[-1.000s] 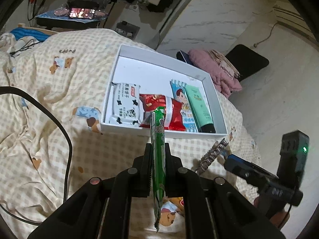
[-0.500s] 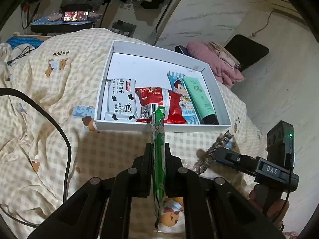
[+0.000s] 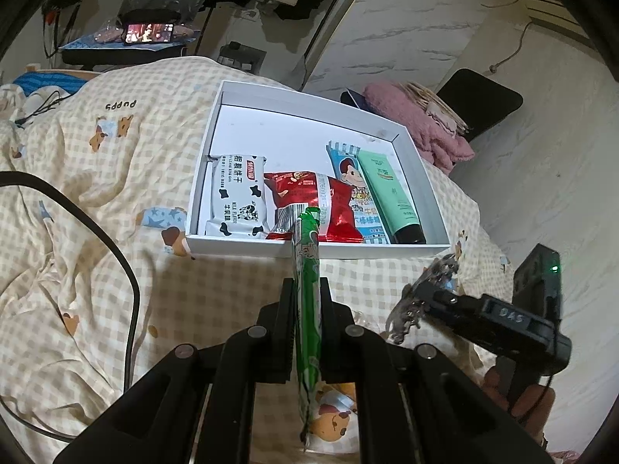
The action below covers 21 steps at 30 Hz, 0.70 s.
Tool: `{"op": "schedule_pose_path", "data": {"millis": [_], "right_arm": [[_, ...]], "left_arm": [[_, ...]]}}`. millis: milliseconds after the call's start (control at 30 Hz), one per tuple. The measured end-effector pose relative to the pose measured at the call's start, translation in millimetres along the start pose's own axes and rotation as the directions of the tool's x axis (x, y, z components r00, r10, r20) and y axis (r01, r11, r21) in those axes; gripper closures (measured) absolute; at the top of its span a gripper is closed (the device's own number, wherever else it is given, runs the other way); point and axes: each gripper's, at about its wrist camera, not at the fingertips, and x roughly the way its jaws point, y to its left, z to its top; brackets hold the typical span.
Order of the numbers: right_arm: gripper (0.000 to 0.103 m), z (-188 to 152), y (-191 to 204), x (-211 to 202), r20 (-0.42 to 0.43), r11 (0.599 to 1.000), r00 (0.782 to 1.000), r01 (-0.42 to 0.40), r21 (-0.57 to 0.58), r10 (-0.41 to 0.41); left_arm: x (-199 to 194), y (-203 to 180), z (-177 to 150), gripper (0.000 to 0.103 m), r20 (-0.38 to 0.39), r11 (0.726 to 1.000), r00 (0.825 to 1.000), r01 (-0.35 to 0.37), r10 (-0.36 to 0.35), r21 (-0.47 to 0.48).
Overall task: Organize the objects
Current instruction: 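Close the right gripper on the clear grey comb beside the box, then lift the comb with the right gripper while the left holds the snack pack above the box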
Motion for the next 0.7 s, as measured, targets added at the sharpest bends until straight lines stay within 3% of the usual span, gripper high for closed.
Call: {"op": "schedule_pose_path", "data": {"millis": [200, 300, 700], "right_arm": [[0.083, 1.3, 13.8, -8.7, 0.017, 0.987, 0.988, -0.154, -0.037, 0.154], [0.085, -0.2, 18.5, -8.6, 0.005, 0.977, 0.978, -0.210, -0.044, 0.210], [0.086, -7.3, 31.0, 4.3, -0.058, 0.957, 0.957, -0.287, -0.047, 0.284]], "left_arm": [[-1.3, 0.8, 0.3, 0.093, 0.007, 1.000, 1.000, 0.004, -0.004, -0.002], [-1.6, 1.3, 0.9, 0.093, 0.008, 1.000, 1.000, 0.007, -0.007, -0.006], [0.5, -0.3, 0.5, 0.093, 0.000, 1.000, 1.000, 0.006, -0.006, 0.002]]}}
